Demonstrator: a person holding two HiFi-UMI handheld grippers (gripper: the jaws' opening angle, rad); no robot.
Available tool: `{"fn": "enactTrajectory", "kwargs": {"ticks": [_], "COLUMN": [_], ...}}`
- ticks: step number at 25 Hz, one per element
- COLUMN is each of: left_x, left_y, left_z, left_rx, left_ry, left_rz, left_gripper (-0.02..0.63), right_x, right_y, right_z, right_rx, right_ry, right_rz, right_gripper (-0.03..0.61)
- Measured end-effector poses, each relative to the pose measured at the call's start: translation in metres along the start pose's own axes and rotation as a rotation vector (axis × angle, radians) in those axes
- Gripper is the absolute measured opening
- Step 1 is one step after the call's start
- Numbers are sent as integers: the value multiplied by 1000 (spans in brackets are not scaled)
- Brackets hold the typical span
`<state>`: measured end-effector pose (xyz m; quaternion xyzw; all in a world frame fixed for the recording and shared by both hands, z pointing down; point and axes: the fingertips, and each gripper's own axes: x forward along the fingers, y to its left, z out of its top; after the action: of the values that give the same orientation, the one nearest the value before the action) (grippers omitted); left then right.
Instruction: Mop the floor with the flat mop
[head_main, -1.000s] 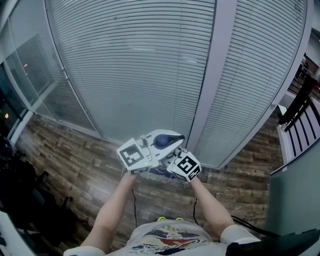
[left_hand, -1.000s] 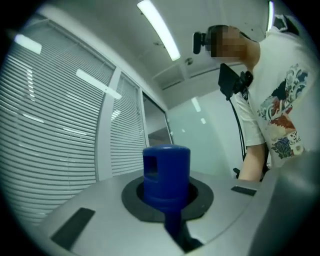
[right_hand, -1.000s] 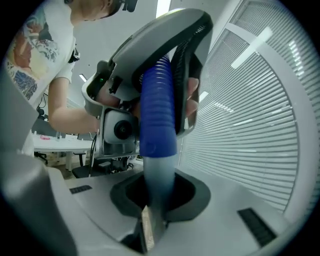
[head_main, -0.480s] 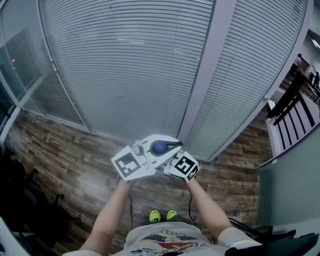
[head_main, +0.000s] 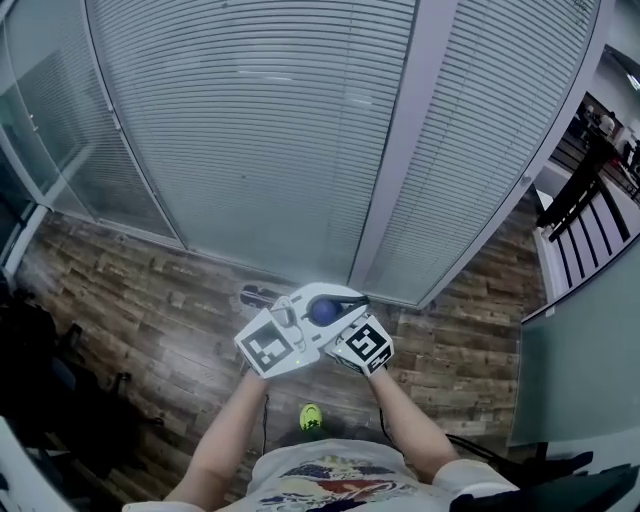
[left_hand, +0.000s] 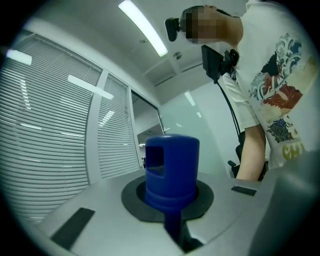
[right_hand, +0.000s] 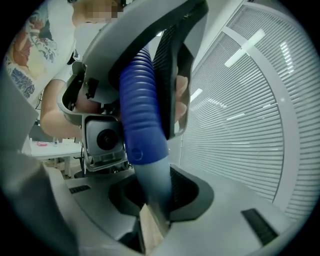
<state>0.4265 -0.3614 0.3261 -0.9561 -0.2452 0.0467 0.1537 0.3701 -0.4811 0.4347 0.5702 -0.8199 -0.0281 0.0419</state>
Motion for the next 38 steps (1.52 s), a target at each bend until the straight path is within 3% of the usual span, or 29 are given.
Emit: {"fn": "enactTrajectory", "kwargs": {"ticks": [23, 34, 38], "left_x": [64, 30, 5], "left_y": [-289, -394, -441], "left_z": [6, 39, 58], "left_rx": [54, 35, 40], "left_ry": [101, 119, 87], "left_rz": [92, 153, 184], "left_gripper": [18, 25, 28], "right_x": [-207, -258, -274], "right_y": [181, 294, 350], "right_z": [-69, -65, -61], "right_rx": [9, 2, -4], "right_ry": [123, 145, 147], "right_rz": [131, 188, 194], "right_gripper": [110, 117, 118]}}
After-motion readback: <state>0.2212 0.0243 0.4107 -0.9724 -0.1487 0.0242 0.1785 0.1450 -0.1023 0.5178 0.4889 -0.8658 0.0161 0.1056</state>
